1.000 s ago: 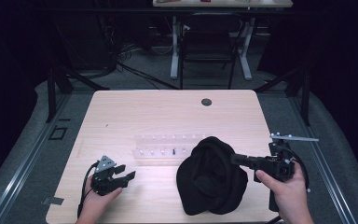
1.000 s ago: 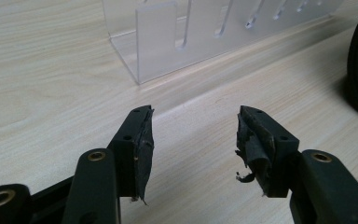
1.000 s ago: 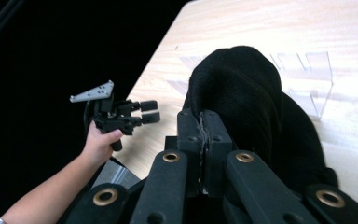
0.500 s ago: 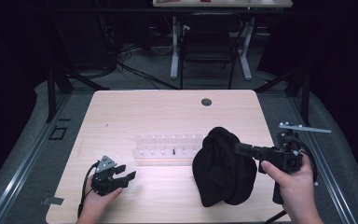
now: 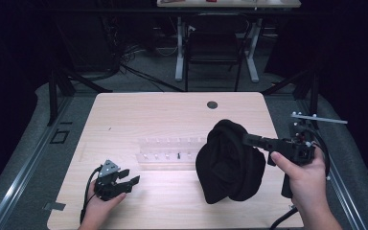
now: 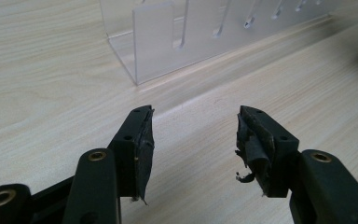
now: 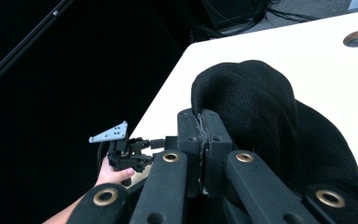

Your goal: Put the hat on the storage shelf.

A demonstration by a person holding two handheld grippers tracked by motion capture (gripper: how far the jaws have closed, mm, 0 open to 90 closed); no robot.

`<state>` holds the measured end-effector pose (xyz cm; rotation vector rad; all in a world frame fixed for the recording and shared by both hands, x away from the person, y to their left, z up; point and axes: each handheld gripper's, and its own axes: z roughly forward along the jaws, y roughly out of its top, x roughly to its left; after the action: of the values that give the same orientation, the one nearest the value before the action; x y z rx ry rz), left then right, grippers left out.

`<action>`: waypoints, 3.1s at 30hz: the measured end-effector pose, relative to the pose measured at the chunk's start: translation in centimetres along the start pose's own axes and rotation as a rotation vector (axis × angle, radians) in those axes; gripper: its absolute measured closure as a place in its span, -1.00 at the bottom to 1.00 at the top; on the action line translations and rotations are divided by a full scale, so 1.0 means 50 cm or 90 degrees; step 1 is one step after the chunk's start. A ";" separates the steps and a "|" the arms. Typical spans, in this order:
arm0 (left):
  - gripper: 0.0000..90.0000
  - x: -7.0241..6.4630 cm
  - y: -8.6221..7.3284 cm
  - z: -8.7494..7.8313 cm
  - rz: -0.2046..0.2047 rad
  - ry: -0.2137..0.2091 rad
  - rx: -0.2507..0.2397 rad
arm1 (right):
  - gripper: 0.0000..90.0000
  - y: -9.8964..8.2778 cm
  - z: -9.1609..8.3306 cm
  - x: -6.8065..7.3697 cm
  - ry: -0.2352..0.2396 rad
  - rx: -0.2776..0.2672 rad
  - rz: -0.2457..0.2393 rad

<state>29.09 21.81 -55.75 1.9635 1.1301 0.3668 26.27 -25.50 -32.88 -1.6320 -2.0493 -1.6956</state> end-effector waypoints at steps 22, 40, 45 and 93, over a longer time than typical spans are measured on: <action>0.03 0.000 0.001 -0.001 0.000 0.000 -0.004 | 0.97 0.070 0.031 0.027 -0.012 -0.014 -0.013; 0.03 -0.001 0.004 -0.006 0.006 -0.003 -0.015 | 0.96 0.125 0.091 0.024 -0.023 -0.031 0.008; 0.03 -0.006 0.008 -0.012 0.020 -0.003 -0.025 | 0.96 0.134 0.107 0.024 -0.029 -0.036 0.014; 0.09 -0.220 0.179 0.064 0.175 -0.078 -0.128 | 0.96 0.162 0.192 -0.005 -0.092 -0.095 0.061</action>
<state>30.09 8.81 -49.25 1.9357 0.7187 0.4784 37.36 -19.80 -31.26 -1.9182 -1.9075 -1.7868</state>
